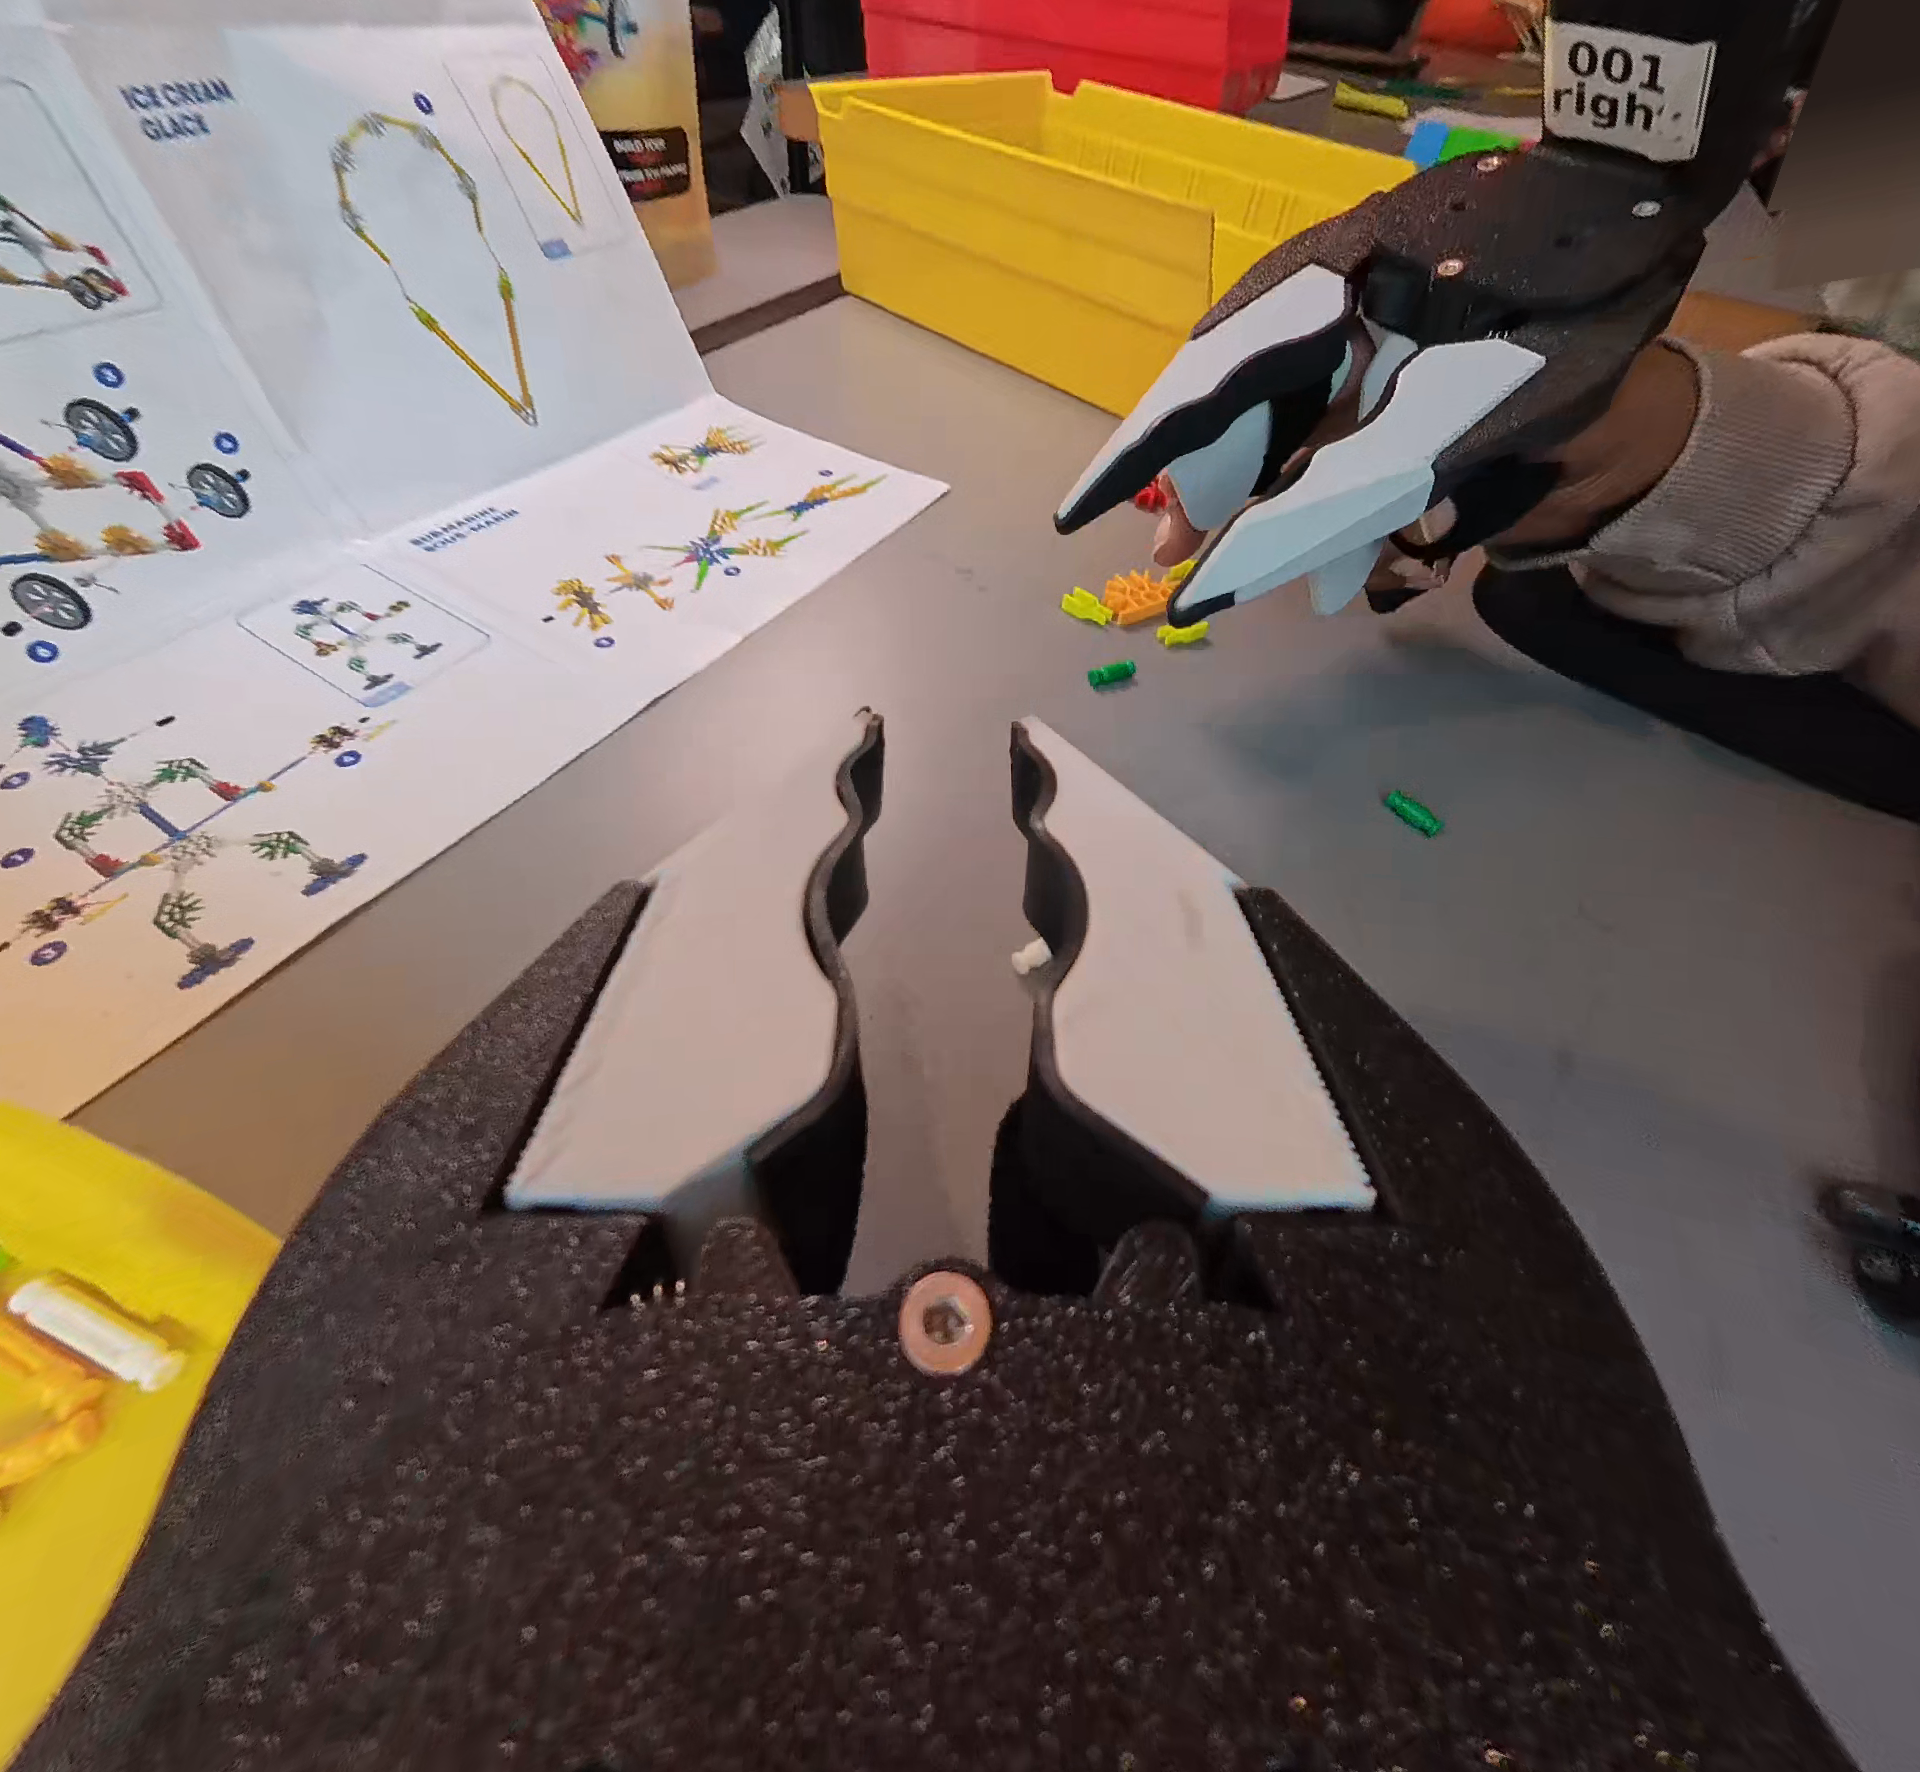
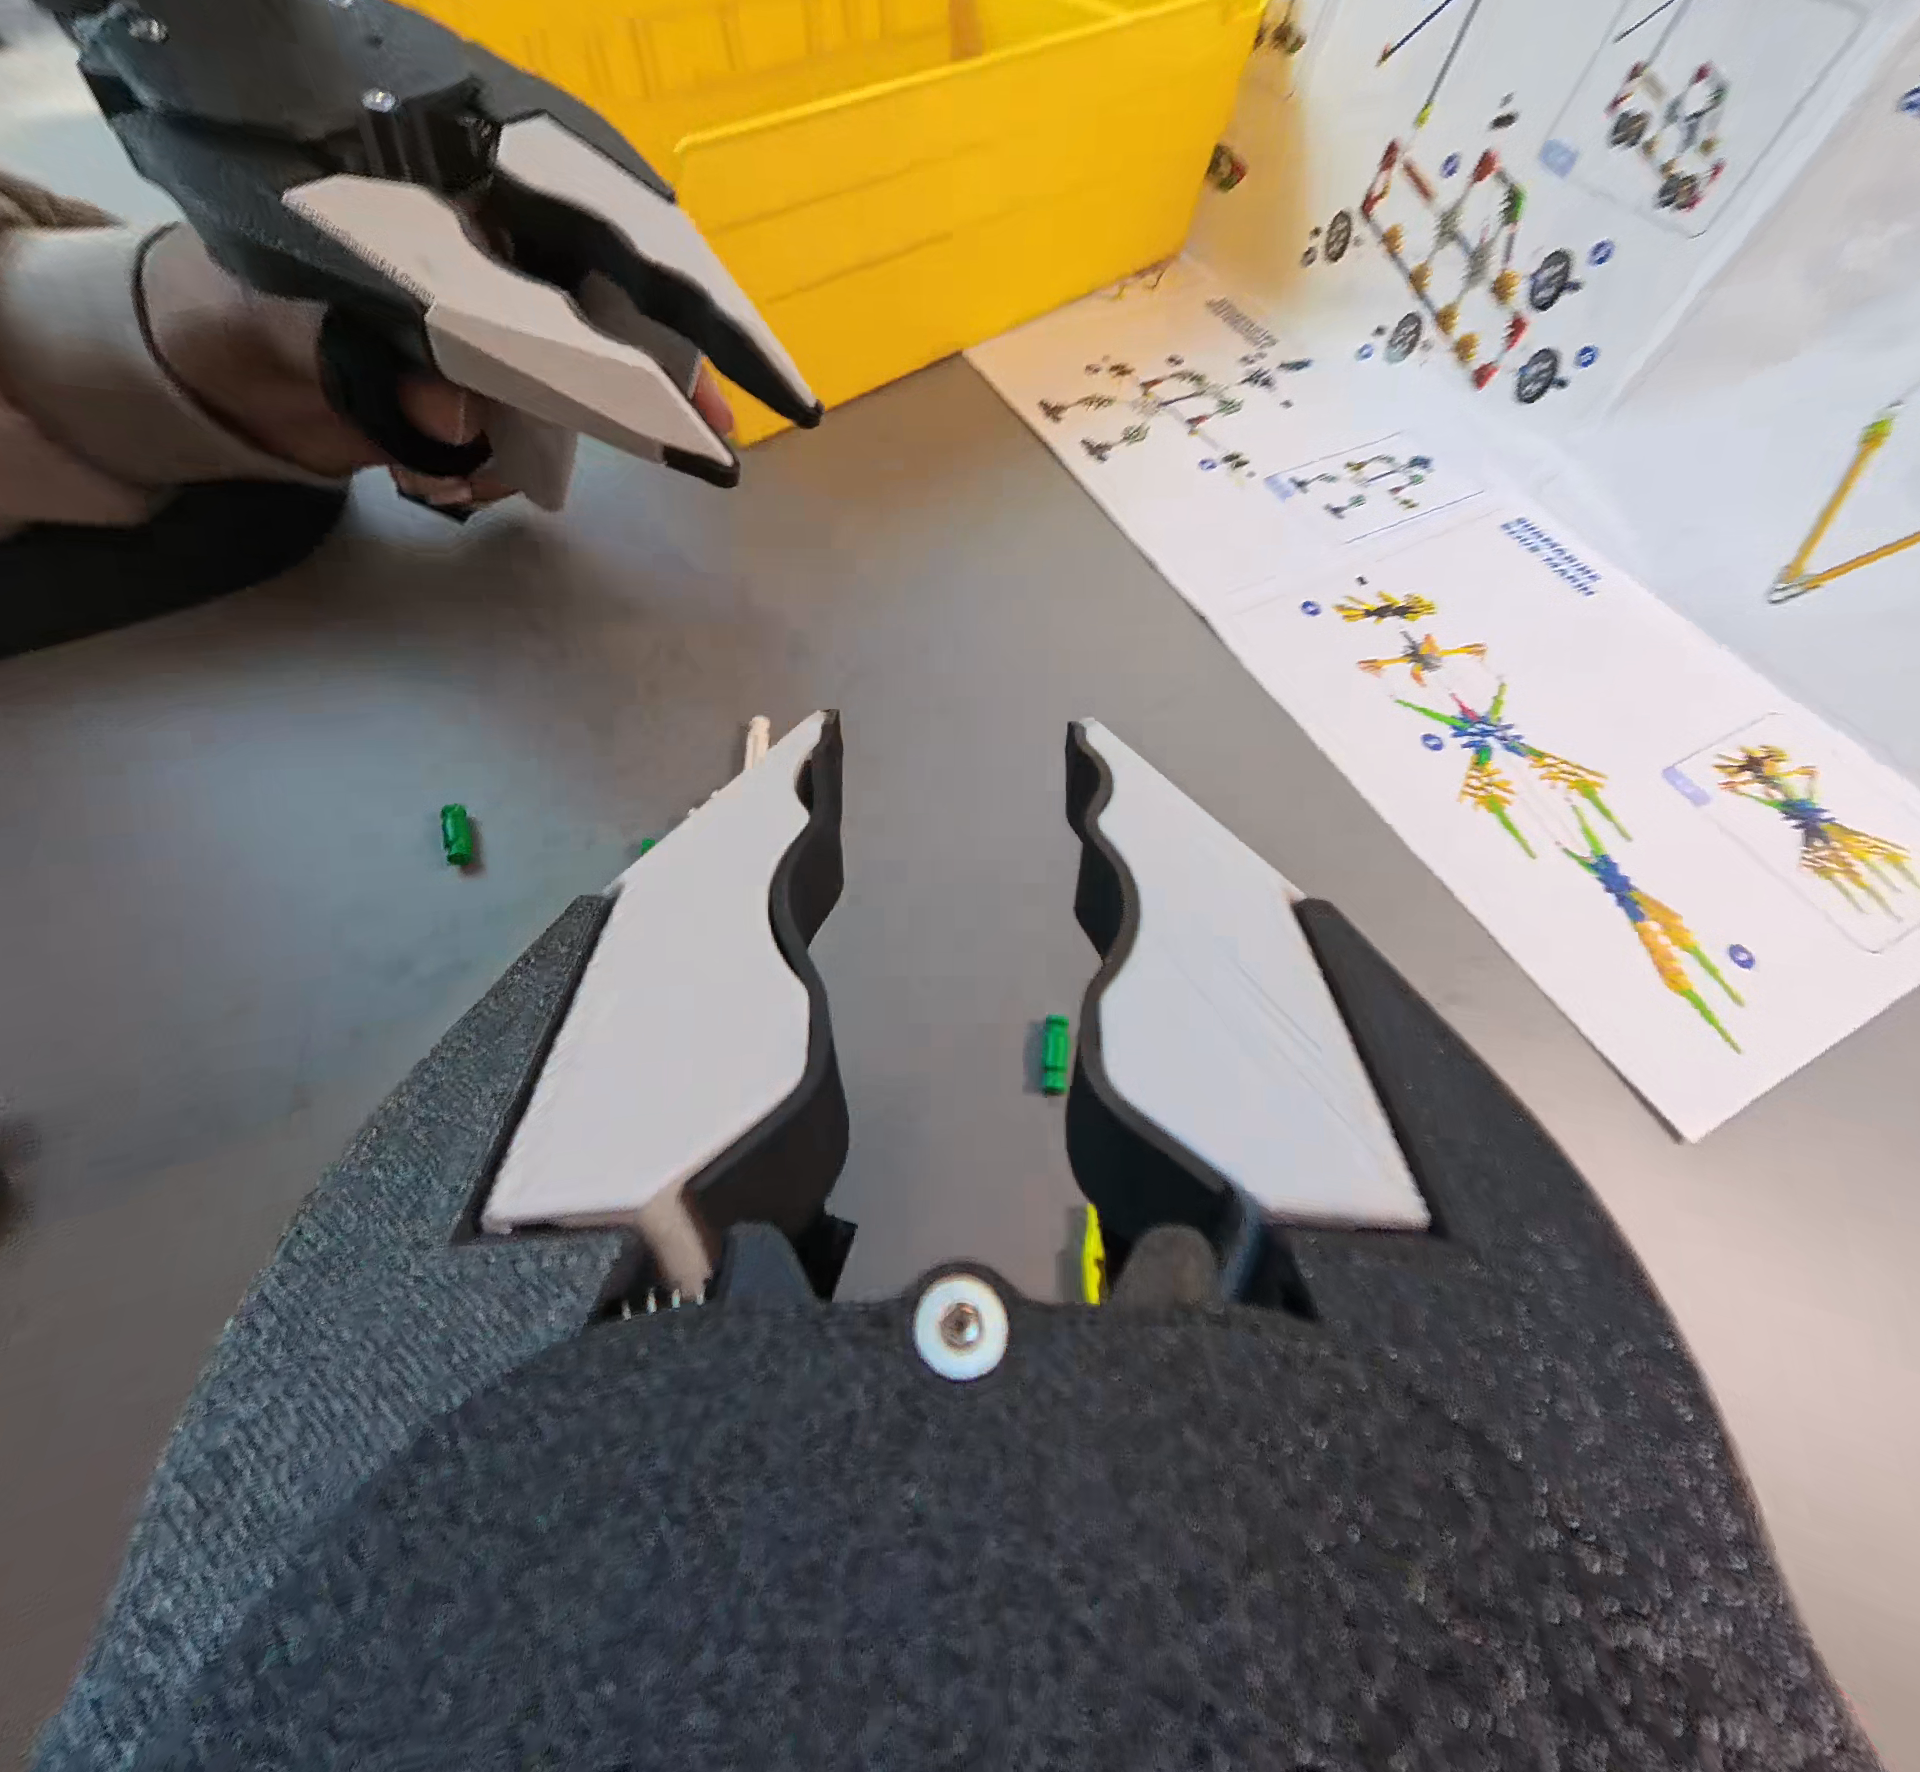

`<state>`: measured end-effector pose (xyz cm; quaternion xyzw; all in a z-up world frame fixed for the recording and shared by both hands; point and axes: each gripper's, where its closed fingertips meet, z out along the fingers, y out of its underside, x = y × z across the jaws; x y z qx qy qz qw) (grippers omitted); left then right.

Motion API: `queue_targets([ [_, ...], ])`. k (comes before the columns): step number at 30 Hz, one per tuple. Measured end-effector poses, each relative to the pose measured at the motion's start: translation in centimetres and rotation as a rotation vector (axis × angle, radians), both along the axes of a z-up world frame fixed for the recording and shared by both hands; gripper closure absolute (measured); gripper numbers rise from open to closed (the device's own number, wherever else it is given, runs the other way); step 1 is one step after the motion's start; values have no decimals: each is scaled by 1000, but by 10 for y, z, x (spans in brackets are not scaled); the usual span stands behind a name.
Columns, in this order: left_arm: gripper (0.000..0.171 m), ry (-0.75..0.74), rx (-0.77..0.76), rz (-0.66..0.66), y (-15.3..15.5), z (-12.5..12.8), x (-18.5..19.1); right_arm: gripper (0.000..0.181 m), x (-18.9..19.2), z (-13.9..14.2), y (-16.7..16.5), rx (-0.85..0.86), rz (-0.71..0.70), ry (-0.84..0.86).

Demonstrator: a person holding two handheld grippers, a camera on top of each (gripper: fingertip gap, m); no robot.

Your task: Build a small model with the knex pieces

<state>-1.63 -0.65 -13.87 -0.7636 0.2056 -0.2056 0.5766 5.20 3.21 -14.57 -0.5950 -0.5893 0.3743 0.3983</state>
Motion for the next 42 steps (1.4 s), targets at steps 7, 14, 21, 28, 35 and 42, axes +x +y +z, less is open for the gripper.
queue_targets([
  [7,144,-85,56,91,-3,18,-14,131,10,32,34,65,-148,188],
  [14,145,-128,75,114,-6,23,-22,125,14,43,44,98,-196,278],
  [21,145,-111,81,113,-5,19,-23,125,14,40,46,122,-213,277],
  [28,145,-132,52,103,-5,17,-21,125,13,38,45,114,-214,274],
  [35,145,-118,47,101,-4,14,-20,124,13,35,46,110,-215,268],
  [42,145,-116,28,87,-4,10,-18,121,12,35,46,109,-213,270],
])
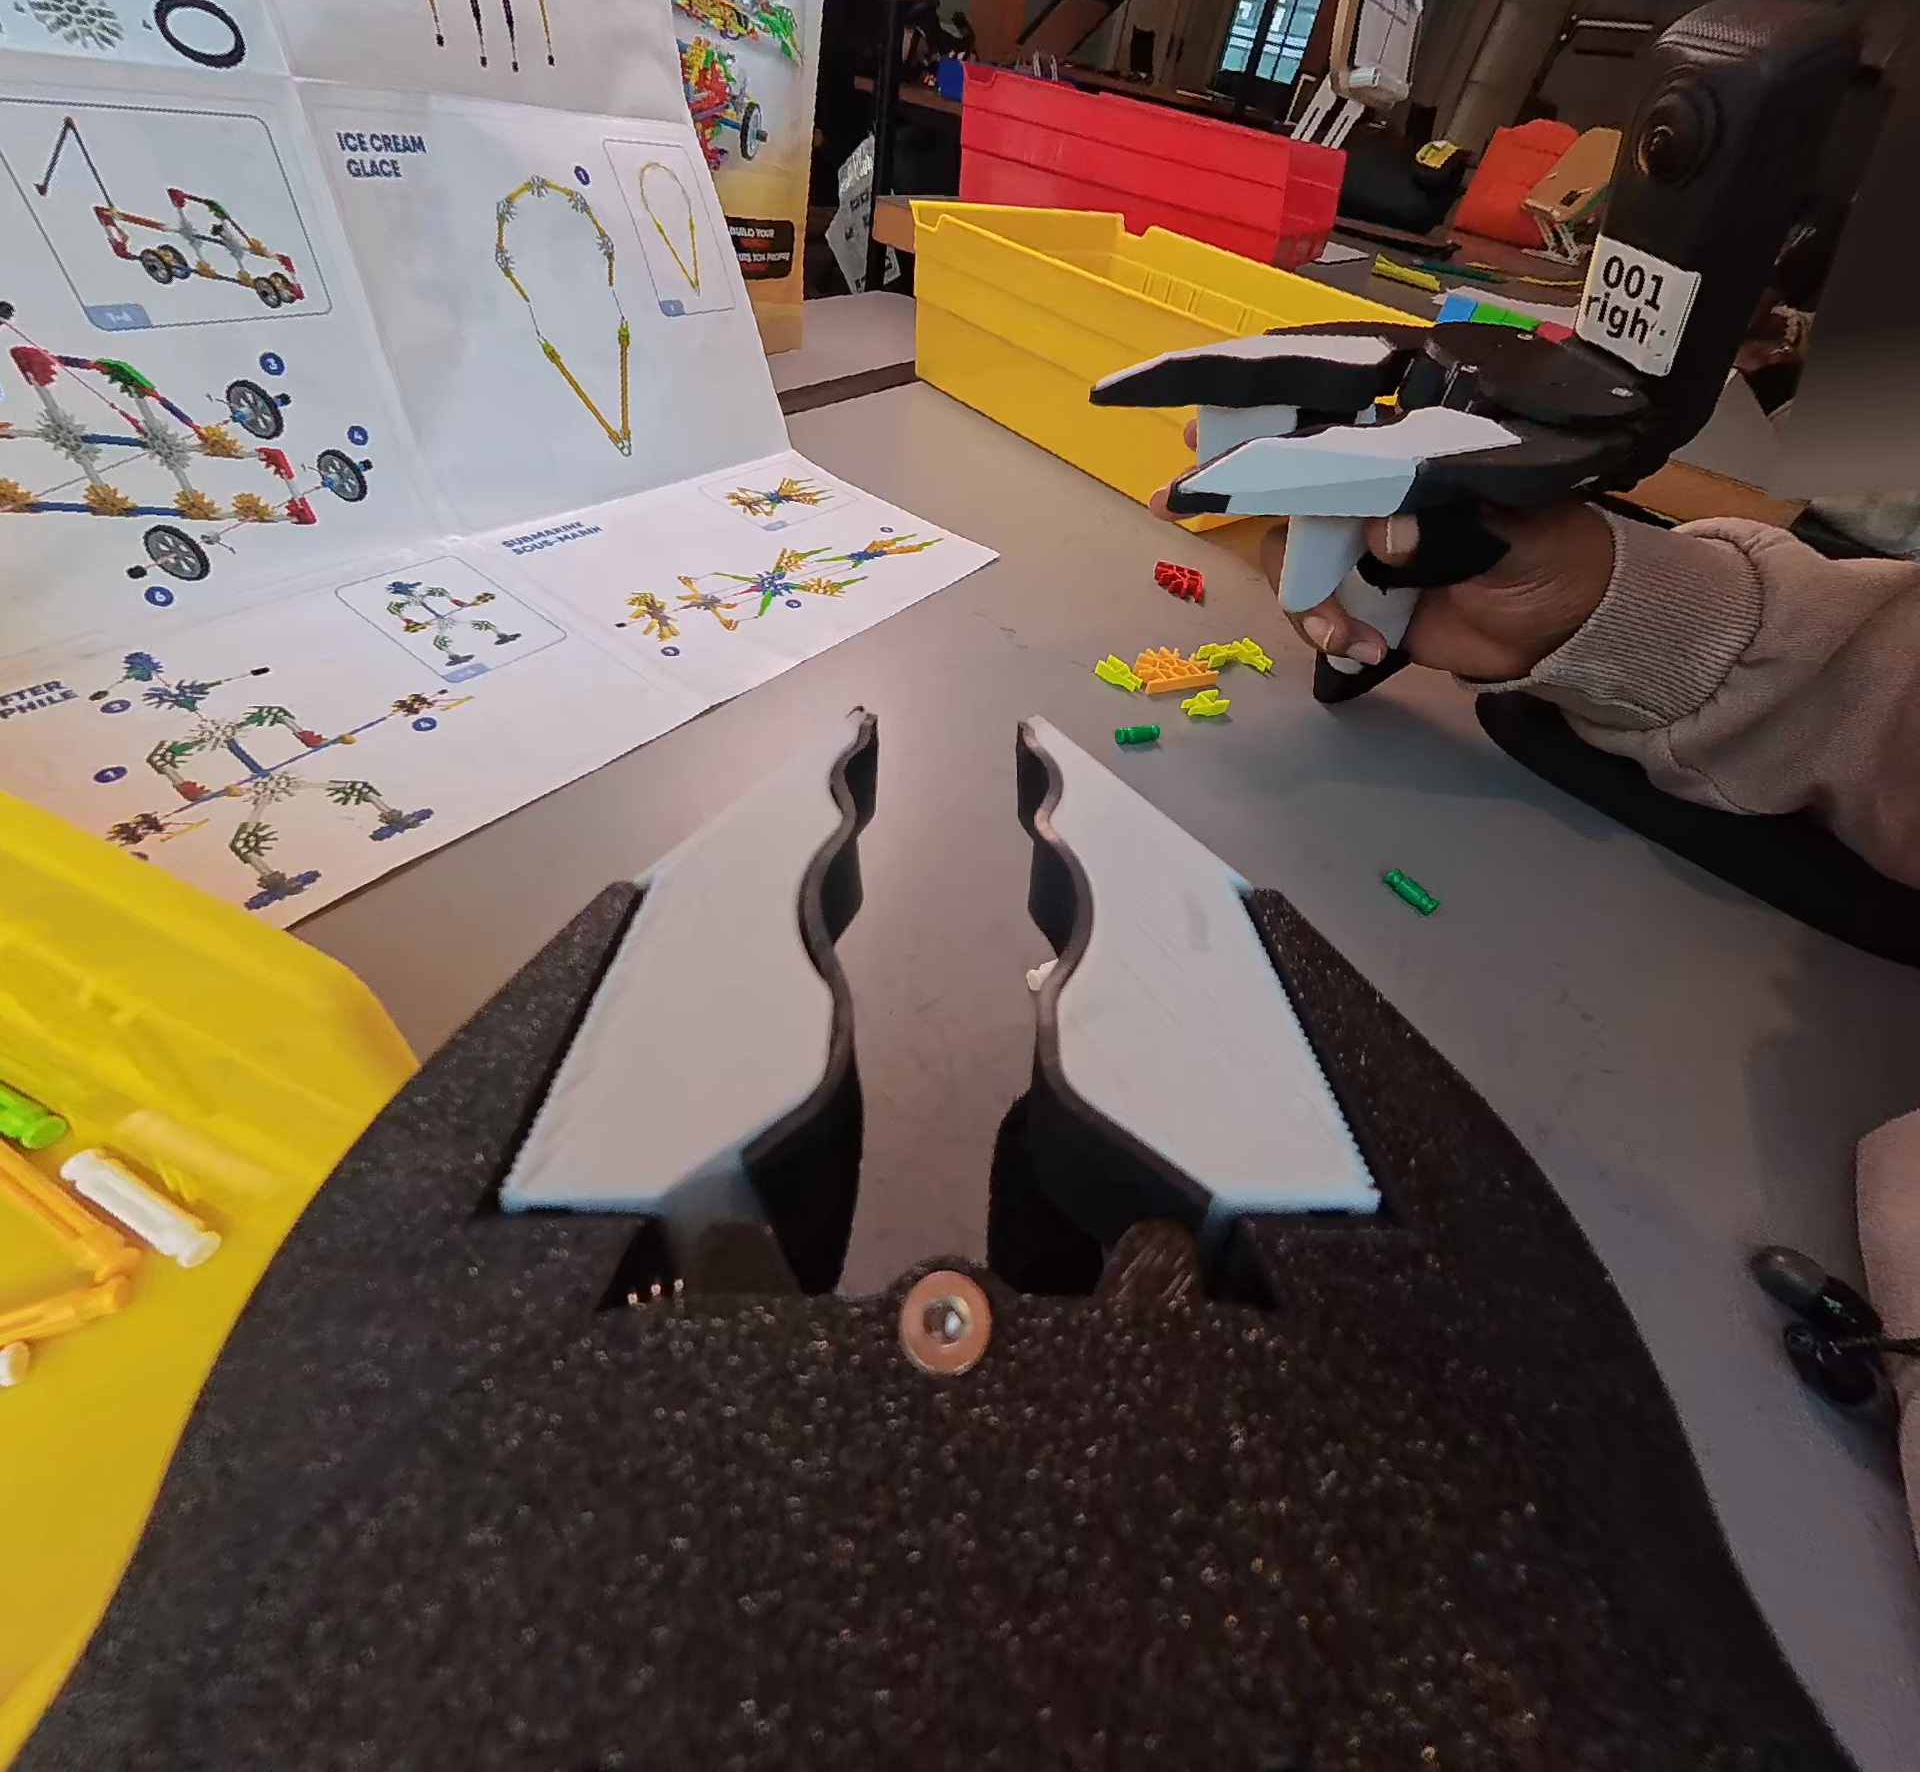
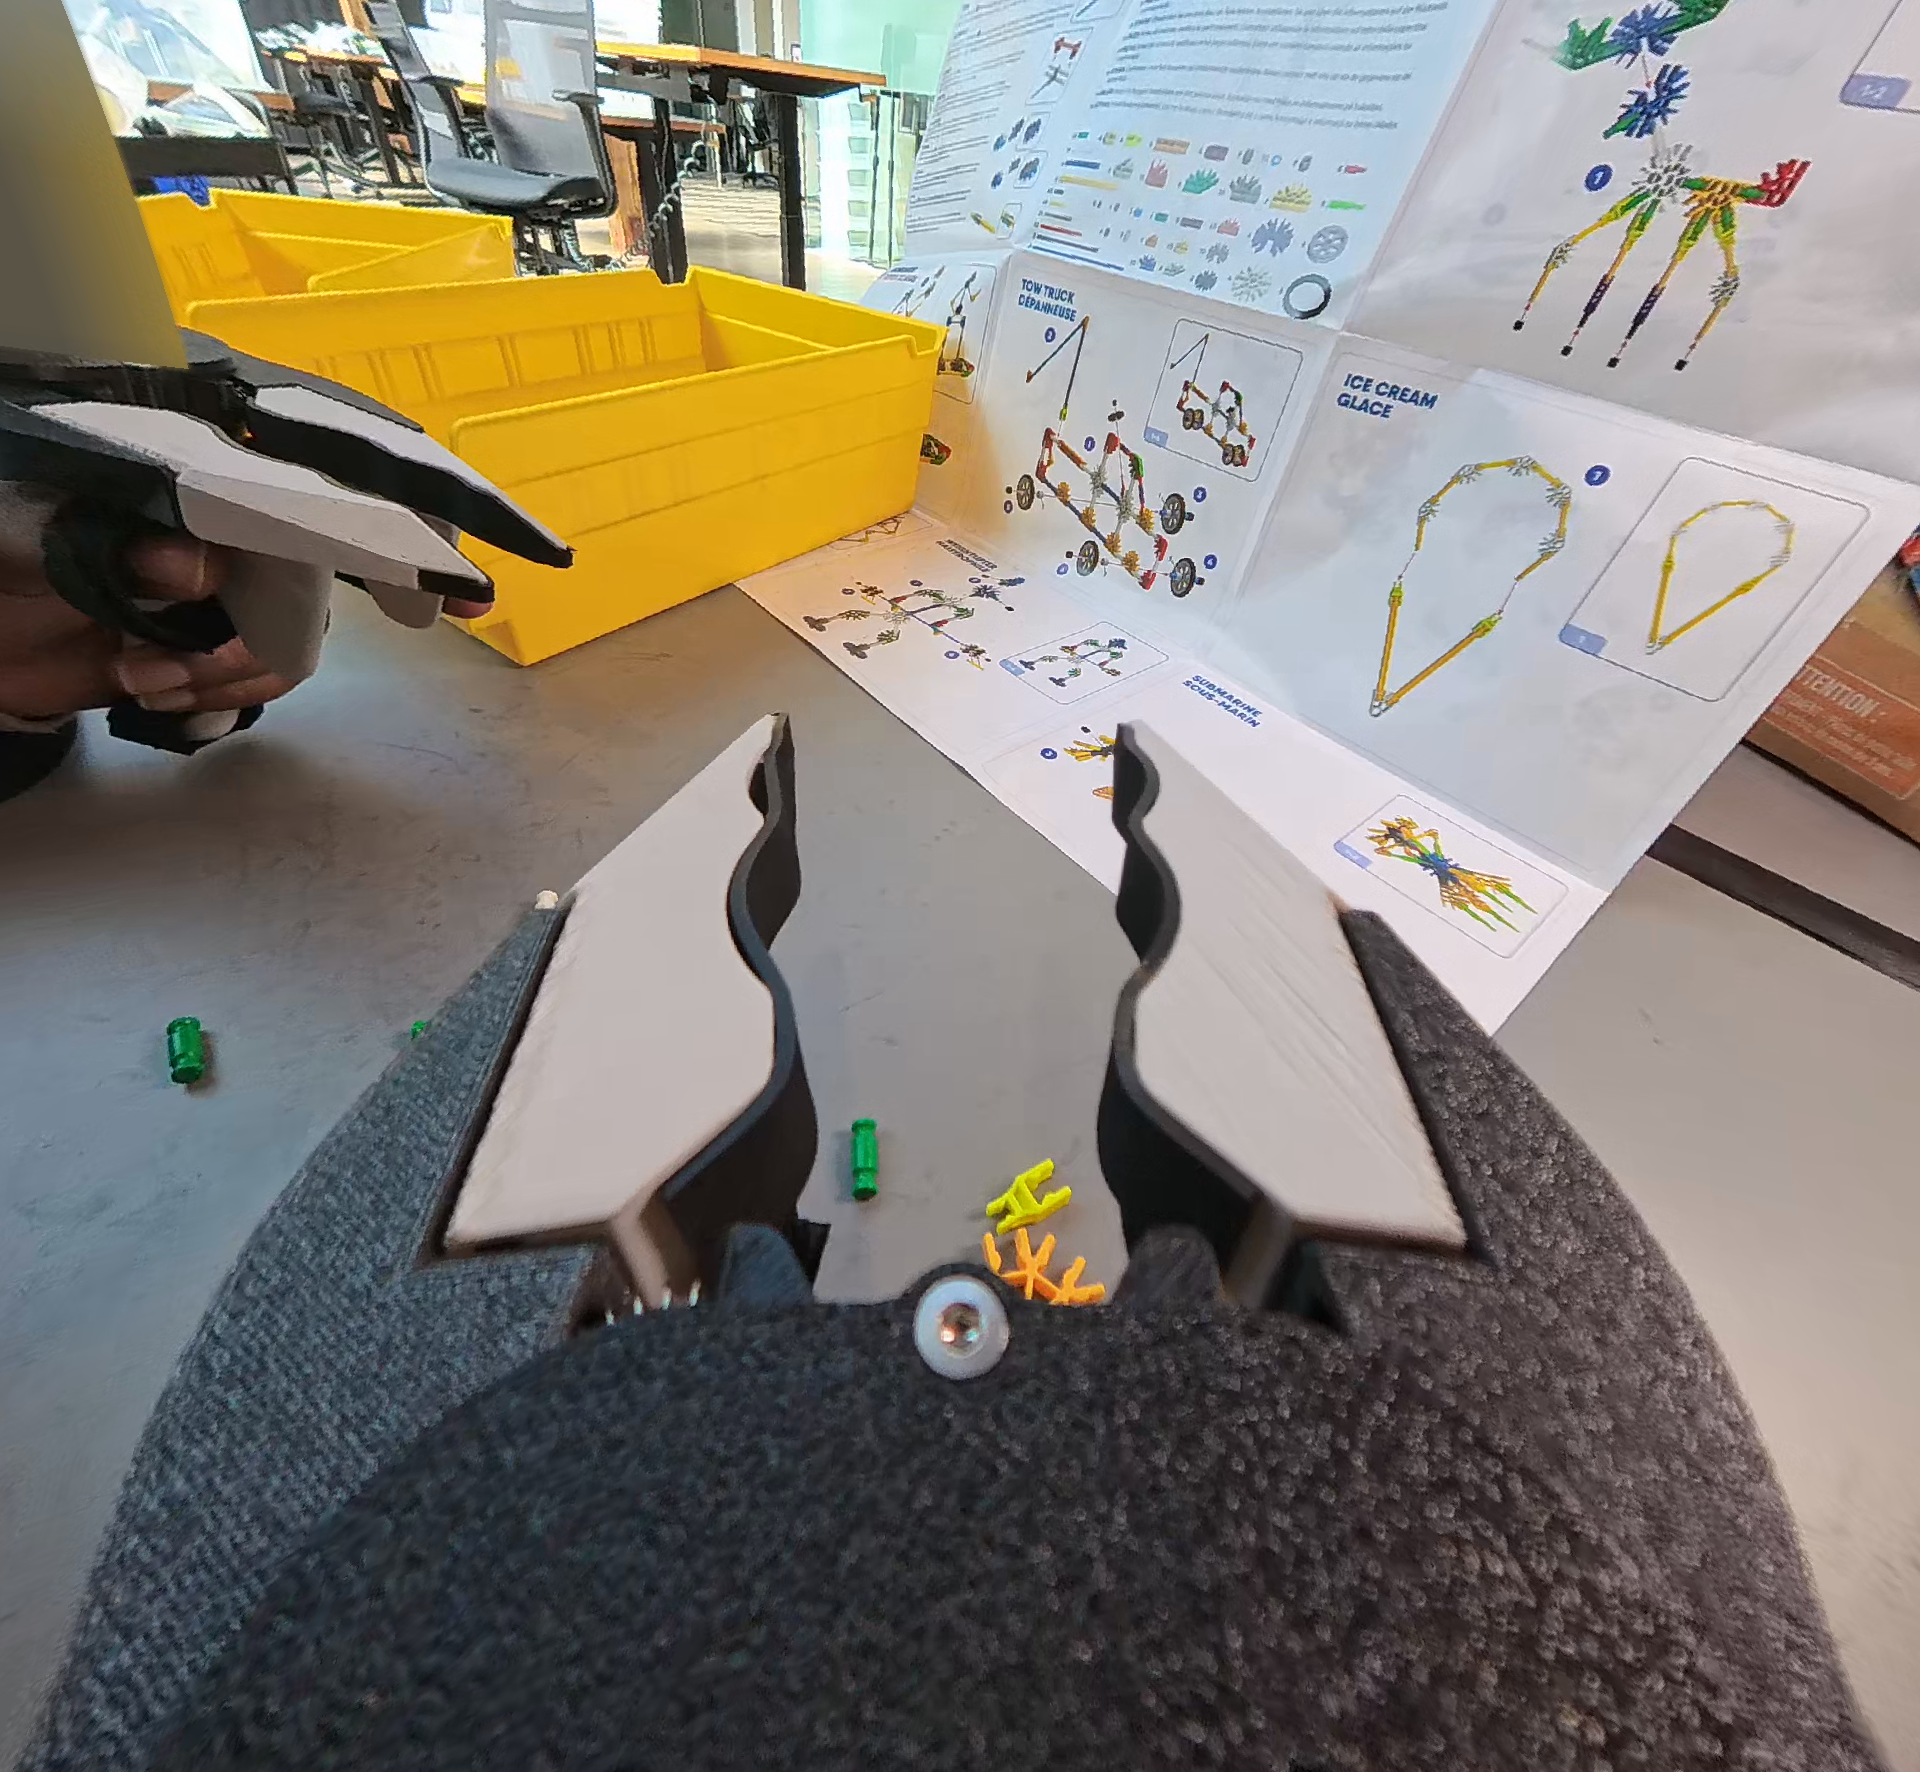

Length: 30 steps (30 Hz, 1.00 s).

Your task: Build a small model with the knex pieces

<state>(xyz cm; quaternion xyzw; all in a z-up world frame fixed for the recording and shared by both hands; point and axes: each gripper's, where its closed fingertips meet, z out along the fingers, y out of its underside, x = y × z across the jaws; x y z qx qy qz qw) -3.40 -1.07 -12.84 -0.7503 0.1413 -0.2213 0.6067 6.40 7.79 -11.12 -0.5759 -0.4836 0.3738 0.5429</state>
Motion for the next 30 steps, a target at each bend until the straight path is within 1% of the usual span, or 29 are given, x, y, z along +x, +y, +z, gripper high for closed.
queue_targets([
  [7,145,27,-1,-4,0,-2,2,109,-1,-1,-2,12,7,-9],
  [9,145,39,-2,-6,0,-3,2,107,-1,-2,-1,-8,5,-17],
  [14,145,80,1,-11,-1,-5,4,114,1,-2,0,-74,34,3],
  [19,143,138,-2,-23,-3,-8,6,117,-1,-4,-6,-31,51,-22],
  [22,141,211,-53,-70,-7,-20,11,117,-3,-7,-9,21,50,-52],
  [27,141,381,-183,-150,-15,-57,19,124,-7,-11,-16,48,78,-84],
  [30,141,443,-243,-178,-14,-74,27,127,-9,-15,-21,67,96,-111],
])
